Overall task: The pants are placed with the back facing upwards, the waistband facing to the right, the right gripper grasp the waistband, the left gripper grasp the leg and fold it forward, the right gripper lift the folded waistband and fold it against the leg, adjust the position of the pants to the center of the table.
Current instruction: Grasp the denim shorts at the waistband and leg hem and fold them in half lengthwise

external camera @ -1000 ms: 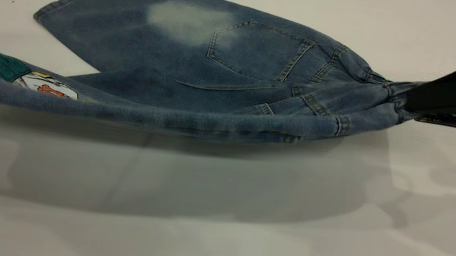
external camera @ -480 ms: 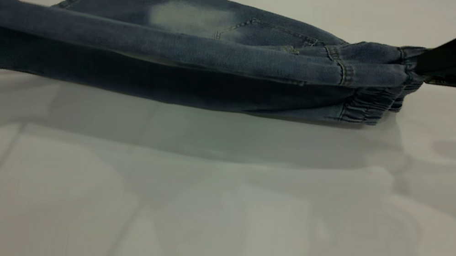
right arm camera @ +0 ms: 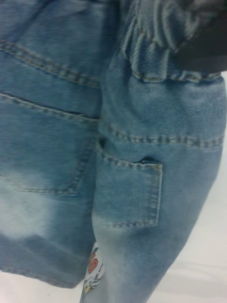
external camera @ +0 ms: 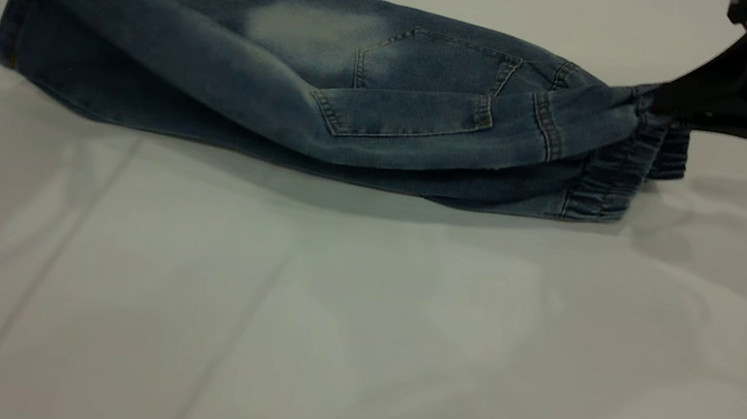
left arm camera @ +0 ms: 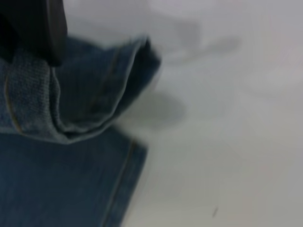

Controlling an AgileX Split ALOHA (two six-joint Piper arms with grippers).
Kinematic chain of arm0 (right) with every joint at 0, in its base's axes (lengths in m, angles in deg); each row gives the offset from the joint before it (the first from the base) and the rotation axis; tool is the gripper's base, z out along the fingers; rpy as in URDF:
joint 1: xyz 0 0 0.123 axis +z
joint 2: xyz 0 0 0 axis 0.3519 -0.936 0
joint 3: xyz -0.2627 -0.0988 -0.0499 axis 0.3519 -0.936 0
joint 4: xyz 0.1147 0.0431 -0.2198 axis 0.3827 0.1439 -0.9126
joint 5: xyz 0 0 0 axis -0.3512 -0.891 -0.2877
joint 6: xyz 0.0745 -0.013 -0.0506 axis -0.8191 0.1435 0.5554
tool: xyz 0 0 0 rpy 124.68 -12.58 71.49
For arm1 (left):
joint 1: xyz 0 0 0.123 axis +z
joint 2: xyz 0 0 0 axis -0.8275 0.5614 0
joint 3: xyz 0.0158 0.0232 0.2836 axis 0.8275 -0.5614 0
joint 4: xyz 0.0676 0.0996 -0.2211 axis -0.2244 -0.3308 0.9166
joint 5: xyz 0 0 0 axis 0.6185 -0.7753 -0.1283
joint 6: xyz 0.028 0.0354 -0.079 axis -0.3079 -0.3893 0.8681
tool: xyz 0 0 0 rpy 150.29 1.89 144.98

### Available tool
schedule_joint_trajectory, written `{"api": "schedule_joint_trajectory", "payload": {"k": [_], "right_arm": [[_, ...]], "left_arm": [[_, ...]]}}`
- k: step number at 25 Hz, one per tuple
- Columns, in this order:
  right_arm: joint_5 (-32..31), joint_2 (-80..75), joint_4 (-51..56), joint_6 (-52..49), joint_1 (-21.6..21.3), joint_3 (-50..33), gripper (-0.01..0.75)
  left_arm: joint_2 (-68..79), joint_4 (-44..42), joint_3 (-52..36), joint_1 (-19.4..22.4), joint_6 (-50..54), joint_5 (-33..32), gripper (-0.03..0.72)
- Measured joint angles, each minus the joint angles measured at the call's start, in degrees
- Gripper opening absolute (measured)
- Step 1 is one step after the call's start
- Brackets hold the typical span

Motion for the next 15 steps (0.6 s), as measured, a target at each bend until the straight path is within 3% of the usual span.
{"api": "schedule_joint_trajectory", "payload": {"k": [7,15], "right_arm": [[4.71,-0.62,-0.12,0.0,0.0,5.56,0.032],[8.48,-0.83,-0.12,1.1,0.0,8.09,0.032]], "left_arm": [[7.57,-0.16,10.35,-0.24,-3.03,-0.05,0.052],[13.91,-0.16,16.22,-0.32,-6.36,-0.24,0.052]]}}
